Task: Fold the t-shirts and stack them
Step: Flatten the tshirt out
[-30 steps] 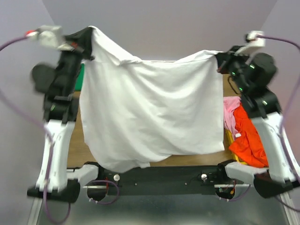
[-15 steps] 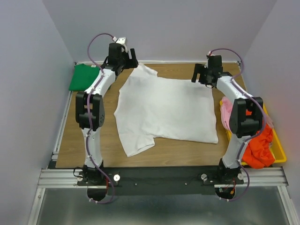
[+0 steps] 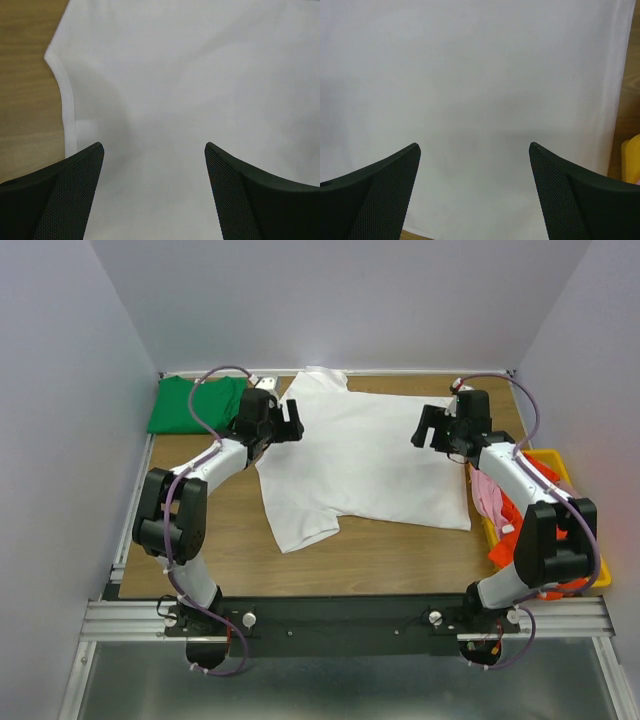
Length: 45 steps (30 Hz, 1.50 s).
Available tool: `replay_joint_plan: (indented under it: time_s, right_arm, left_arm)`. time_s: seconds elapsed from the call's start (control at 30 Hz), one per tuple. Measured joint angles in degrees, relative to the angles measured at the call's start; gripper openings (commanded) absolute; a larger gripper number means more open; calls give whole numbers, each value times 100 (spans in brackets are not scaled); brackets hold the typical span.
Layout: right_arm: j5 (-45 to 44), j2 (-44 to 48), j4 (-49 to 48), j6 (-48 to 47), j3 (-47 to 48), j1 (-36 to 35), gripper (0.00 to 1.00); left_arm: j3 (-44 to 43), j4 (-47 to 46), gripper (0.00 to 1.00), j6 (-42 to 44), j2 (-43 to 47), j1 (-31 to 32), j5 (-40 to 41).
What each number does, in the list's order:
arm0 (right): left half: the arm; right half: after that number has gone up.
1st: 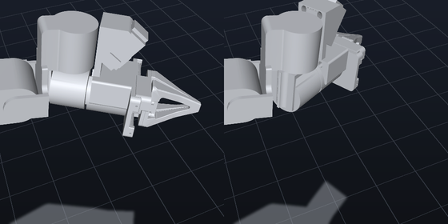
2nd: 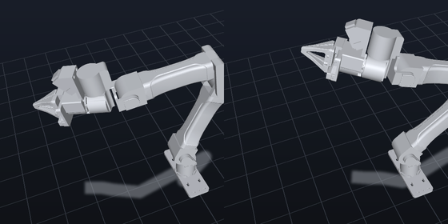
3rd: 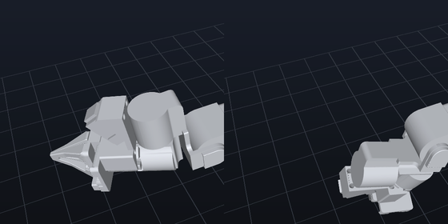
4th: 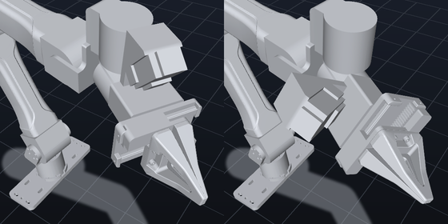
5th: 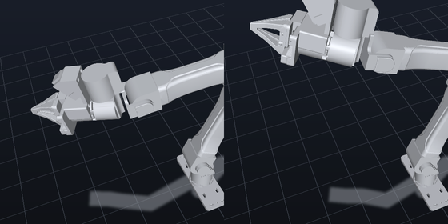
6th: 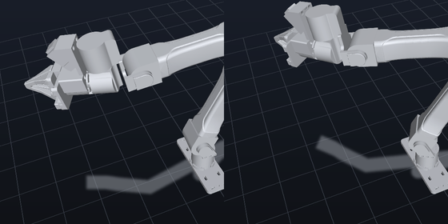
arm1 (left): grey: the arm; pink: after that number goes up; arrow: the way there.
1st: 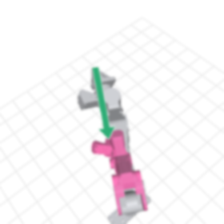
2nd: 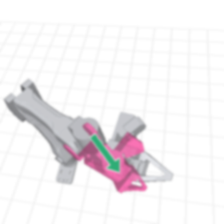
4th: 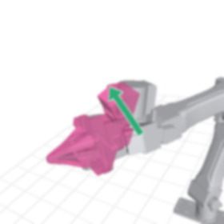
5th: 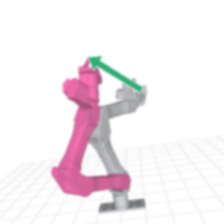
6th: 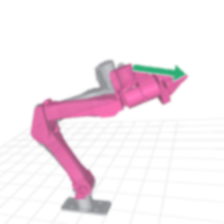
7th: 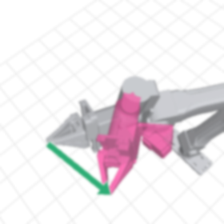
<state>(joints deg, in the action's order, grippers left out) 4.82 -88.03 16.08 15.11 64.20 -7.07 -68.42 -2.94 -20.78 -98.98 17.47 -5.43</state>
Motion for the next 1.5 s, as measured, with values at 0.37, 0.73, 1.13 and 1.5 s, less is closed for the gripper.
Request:
replay_joint_plan:
  time_s: [0.37,0.73,1.13,1.5]
  right_arm:
    - [184,-334,7,98,-452,-2,95]
    - [299,-1080,-7,164,-472,-48,95]
    - [293,-1473,-315,282,-286,-289,95]
    - [299,-1930,-472,391,229,-313,95]
  left_arm:
    - [494,-160,89,-393,-474,177,-37]
    - [437,42,90,-413,-938,107,-31]
    - [326,190,90,-369,-992,-205,-74]
    - [-17,267,90,-365,-1237,-275,-118]
